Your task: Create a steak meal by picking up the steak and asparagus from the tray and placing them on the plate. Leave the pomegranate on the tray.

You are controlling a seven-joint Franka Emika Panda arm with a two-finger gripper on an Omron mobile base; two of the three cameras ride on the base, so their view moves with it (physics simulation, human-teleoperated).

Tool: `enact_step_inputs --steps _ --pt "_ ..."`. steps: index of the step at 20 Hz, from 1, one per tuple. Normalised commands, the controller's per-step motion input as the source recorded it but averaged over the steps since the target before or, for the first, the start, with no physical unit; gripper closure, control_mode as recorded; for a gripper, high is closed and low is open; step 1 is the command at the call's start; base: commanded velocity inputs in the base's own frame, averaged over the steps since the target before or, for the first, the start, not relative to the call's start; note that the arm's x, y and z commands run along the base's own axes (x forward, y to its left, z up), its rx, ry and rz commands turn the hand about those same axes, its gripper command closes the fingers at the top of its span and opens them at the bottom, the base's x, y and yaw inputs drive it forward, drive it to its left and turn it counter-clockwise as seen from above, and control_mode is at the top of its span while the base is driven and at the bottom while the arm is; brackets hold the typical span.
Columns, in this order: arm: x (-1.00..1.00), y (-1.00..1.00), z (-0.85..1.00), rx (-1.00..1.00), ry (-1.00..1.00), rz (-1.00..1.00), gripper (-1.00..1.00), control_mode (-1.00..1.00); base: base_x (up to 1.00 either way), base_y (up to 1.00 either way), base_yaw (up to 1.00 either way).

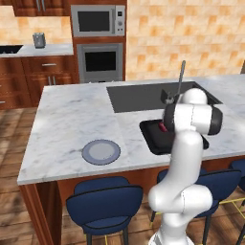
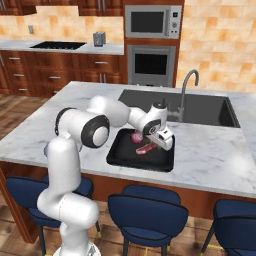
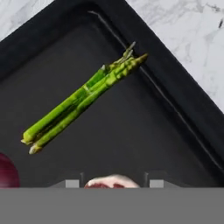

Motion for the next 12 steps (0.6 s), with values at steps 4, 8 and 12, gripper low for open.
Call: enact_step_inputs --steps 4,8,12 --pt "-0.29 0.21 0.66 0.0 0.0 0.0 1.0 -1.0 0.0 0.0 0.0" --pt "-0.22 0.62 0.51 0.0 0.0 0.0 1.0 -1.0 0.0 0.0 0.0" --pt "-0.21 0.73 0.33 0.0 0.0 0.0 1.0 -1.0 0.0 0.0 0.0"
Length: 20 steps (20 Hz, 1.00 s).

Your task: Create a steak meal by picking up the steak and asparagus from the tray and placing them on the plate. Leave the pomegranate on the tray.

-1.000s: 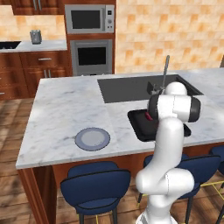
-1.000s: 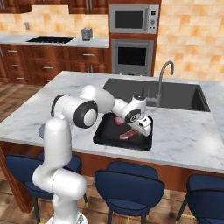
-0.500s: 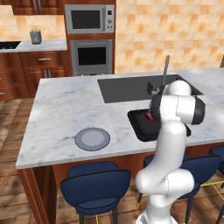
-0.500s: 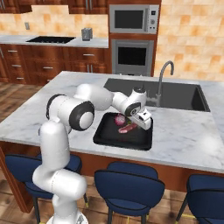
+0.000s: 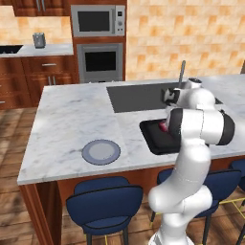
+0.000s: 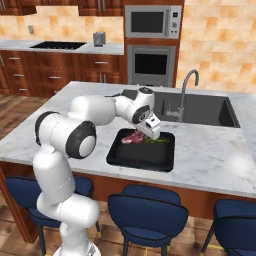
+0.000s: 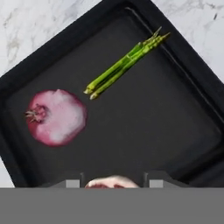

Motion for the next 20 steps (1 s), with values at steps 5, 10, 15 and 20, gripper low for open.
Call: enact_step_inputs --steps 5,10,15,20 --pt "-0.26 0.85 0.26 0.0 0.0 0.02 1.0 -1.0 0.0 0.0 0.0" --pt "-0.26 0.97 0.12 0.0 0.0 0.01 1.0 -1.0 0.0 0.0 0.0" --pt "-0.18 1.0 0.02 -0.01 0.03 0.02 1.0 -1.0 0.0 0.0 0.0" --pt "-0.01 1.0 0.0 -0.06 0.1 0.04 1.0 -1.0 0.0 0.0 0.0"
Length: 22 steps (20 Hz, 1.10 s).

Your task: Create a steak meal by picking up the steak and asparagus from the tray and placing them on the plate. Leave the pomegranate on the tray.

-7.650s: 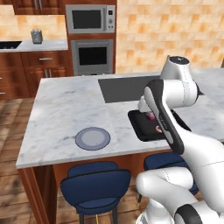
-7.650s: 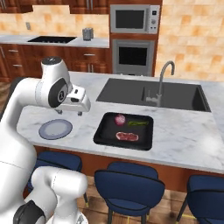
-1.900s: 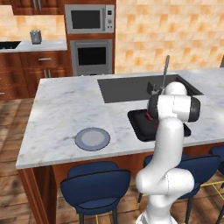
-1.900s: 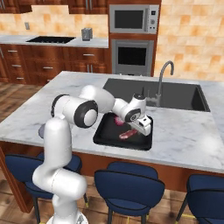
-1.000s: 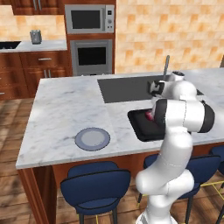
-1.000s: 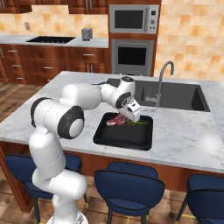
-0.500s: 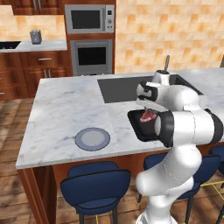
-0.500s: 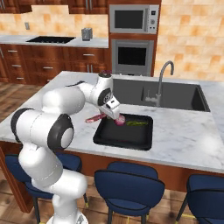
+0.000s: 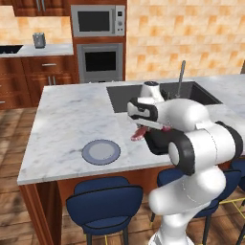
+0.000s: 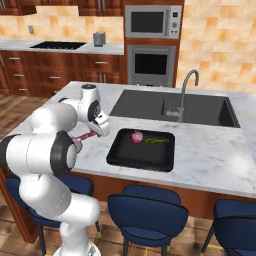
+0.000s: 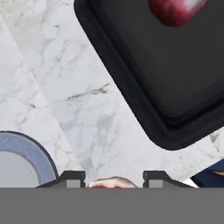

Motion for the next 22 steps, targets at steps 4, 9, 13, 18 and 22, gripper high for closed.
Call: enact_step_inputs --steps 4,9,13,18,22 --pt "0.0 1.0 -0.02 -0.1 0.09 0.02 1.0 -1.0 0.0 0.0 0.0" --pt "0.0 0.97 -0.17 -0.1 0.02 0.01 1.0 -1.0 0.0 0.0 0.0" --pt "0.01 0.85 -0.26 -0.09 0.0 0.01 1.0 -1.0 0.0 0.0 0.0" --pt "0.23 0.33 -0.29 -0.01 0.0 0.0 1.0 -1.0 0.0 0.0 0.0" --pt "0.29 0.1 -0.35 0.0 0.0 0.0 1.0 -1.0 0.0 0.0 0.0"
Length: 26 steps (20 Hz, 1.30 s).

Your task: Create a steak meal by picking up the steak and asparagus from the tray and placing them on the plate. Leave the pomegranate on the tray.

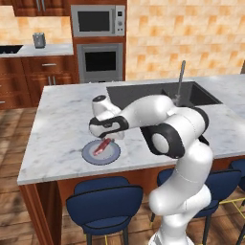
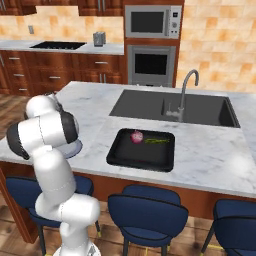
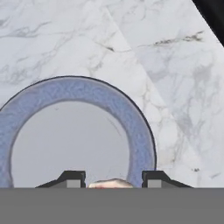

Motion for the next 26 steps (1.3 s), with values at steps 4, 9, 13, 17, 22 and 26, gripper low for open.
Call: enact_step_inputs --steps 4,9,13,17,22,26 --pt "0.31 0.01 -0.36 0.0 0.0 0.0 1.0 -1.0 0.0 0.0 0.0" --pt "0.28 0.03 -0.33 0.0 0.0 0.0 1.0 -1.0 0.0 0.0 0.0" --pt "0.24 0.09 -0.3 0.0 0.0 0.0 1.0 -1.0 0.0 0.0 0.0" --pt "0.26 0.14 -0.3 0.0 0.0 0.0 1.0 -1.0 0.0 0.0 0.0" --pt "0.26 0.12 -0.24 0.0 0.0 0.0 1.0 -1.0 0.0 0.0 0.0" --pt "0.16 0.1 -0.14 0.0 0.0 0.0 -1.0 -1.0 0.0 0.0 0.0"
